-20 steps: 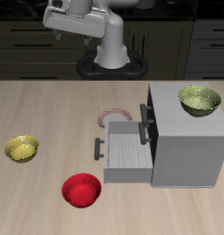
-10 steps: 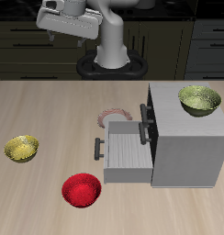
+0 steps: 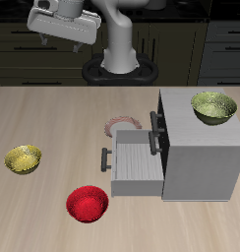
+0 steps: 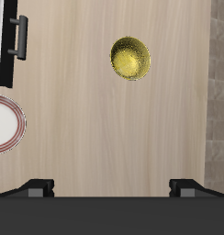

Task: Close the bottom drawer of the white cabinet and place the yellow bowl on the plate

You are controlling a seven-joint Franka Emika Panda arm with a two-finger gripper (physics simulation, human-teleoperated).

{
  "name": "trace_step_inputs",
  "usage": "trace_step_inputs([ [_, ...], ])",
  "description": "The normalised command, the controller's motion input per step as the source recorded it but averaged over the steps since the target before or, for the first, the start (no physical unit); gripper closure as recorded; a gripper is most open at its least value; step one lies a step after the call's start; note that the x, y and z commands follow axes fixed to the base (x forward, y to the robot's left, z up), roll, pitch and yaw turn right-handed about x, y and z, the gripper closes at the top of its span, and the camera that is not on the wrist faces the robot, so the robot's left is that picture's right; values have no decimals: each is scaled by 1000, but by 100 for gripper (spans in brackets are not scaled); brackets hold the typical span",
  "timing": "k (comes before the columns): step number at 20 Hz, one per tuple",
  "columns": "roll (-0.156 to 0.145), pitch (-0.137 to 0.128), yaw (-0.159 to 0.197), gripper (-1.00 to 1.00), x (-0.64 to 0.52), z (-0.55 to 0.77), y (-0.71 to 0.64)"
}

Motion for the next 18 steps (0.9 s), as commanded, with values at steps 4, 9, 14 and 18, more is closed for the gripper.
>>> trace_step_inputs([
  [4,18,7,-9,-100,407,128,-86],
  [9,4,-8,17,-100,346,118,56],
  [14,25,-4,3,-100,252,132,72],
  [18,-9,-2,6,-100,267,128,-46],
])
